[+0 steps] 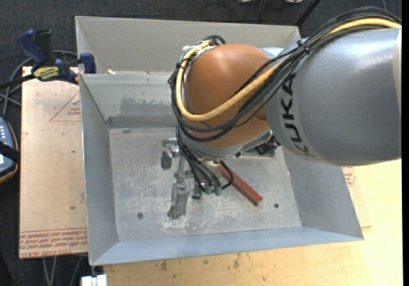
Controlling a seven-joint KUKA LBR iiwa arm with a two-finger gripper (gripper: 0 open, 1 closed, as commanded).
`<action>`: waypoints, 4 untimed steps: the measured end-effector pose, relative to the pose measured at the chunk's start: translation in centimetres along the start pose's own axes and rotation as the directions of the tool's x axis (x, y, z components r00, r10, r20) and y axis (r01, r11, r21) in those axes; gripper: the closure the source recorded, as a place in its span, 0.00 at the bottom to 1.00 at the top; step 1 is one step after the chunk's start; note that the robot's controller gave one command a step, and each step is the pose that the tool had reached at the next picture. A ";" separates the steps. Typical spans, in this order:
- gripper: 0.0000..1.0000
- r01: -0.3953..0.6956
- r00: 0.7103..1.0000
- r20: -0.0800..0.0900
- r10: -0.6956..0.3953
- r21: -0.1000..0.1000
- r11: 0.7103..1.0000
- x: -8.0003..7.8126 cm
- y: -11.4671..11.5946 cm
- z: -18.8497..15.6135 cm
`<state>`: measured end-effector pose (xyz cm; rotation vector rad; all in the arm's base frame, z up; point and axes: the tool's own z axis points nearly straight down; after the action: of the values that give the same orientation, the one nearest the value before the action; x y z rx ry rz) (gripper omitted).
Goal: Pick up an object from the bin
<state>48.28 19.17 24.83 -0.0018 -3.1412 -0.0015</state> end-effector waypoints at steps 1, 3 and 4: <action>0.00 0.182 0.983 0.007 -0.182 -0.001 0.983 -6.1 4.2 -2.2; 0.00 0.113 0.994 -0.007 -0.113 0.003 0.994 -10.9 -9.2 12.5; 0.00 -0.187 0.982 0.006 0.187 -0.003 0.982 -16.6 -9.4 17.7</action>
Offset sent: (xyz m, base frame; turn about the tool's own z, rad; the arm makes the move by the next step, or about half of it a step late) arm 0.0601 0.0400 0.0213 -0.1830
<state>64.91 9.72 7.13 -0.2978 -3.1336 -0.0058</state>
